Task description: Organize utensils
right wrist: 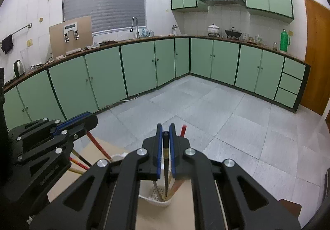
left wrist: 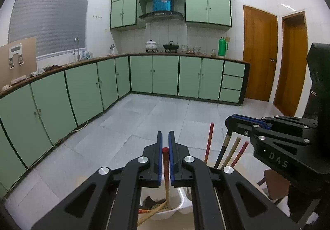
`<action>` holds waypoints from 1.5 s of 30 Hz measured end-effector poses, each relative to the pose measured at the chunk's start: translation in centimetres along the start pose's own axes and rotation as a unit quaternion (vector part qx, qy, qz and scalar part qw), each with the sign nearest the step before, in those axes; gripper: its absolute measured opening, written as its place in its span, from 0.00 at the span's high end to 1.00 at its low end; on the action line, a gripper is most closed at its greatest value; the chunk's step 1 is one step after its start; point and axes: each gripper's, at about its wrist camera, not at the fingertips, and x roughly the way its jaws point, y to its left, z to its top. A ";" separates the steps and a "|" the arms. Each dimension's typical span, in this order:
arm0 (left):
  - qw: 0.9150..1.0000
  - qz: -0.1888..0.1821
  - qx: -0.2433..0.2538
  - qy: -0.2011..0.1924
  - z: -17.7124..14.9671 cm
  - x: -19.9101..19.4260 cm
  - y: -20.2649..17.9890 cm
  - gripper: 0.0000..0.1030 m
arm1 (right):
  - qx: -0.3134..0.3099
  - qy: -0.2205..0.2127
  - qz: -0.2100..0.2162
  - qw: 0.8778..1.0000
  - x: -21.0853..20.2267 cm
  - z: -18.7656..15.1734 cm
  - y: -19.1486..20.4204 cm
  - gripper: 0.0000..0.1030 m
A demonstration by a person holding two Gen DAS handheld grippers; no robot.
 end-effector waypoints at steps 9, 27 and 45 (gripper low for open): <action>1.000 0.004 -0.002 0.030 -1.8 1.1 -0.2 0.94 | 0.008 0.024 -0.002 1.000 0.5 -1.8 0.1 0.92; 1.000 0.013 -0.016 -0.007 -1.9 -6.2 -0.2 0.49 | 0.052 -0.054 -0.025 0.997 -9.8 -3.7 -2.6 0.37; 0.999 0.032 -0.042 -0.004 -10.2 -18.1 -1.9 0.06 | 0.081 -0.035 -0.006 0.996 -20.4 -13.7 0.2 0.05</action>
